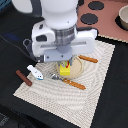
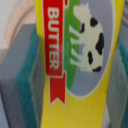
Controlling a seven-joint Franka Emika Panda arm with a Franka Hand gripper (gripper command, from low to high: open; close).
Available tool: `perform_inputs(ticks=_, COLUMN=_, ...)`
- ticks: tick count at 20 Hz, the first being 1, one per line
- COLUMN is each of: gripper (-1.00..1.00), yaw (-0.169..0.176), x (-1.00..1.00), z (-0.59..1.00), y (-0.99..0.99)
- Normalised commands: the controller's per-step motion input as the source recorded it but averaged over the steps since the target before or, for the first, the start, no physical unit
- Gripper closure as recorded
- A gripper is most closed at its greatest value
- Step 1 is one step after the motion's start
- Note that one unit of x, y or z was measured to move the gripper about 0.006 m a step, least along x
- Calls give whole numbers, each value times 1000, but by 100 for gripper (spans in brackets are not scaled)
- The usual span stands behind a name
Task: Interact with the objects in diverse but meaningful ways.
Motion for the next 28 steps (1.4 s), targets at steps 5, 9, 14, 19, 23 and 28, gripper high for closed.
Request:
perform_inputs(ticks=5, gripper=100, yaw=0, x=513, z=-6, y=-834)
perform_inputs(ticks=9, gripper=100, yaw=0, x=494, z=-30, y=-888)
perform_inputs(ticks=14, gripper=100, yaw=0, x=413, z=-6, y=-882)
perform_inputs(ticks=19, gripper=100, yaw=-10, x=178, z=-170, y=-465)
perform_inputs(ticks=23, gripper=100, yaw=-2, x=32, z=-218, y=-9)
perform_inputs(ticks=28, gripper=-100, yaw=0, x=67, z=130, y=3)
